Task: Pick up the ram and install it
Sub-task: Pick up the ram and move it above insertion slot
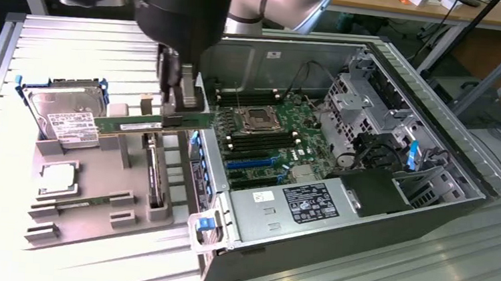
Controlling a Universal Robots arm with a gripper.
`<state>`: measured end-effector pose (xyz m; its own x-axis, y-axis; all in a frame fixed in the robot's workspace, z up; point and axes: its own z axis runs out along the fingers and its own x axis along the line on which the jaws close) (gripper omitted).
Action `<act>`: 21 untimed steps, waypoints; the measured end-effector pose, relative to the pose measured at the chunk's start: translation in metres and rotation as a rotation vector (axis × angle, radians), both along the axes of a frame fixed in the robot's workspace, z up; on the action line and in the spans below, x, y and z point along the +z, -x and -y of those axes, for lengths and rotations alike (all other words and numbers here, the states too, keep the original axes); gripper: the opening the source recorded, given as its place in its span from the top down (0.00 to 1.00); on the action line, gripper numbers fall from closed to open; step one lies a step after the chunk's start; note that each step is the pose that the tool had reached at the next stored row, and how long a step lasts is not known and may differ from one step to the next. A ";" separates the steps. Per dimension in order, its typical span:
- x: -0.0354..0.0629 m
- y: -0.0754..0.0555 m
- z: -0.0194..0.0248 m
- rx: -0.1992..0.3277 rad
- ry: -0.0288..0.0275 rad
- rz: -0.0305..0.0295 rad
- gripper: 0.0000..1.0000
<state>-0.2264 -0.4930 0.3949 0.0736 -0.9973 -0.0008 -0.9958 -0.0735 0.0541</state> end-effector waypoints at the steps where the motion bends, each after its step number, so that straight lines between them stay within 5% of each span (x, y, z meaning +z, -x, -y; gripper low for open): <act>1: 0.0000 -0.011 -0.0001 0.000 0.0000 -0.0004 0.87; 13: -0.0001 -0.085 -0.0008 0.001 -0.0007 -0.0020 0.87; 21: -0.0001 -0.173 -0.0018 0.001 -0.0009 -0.0049 0.87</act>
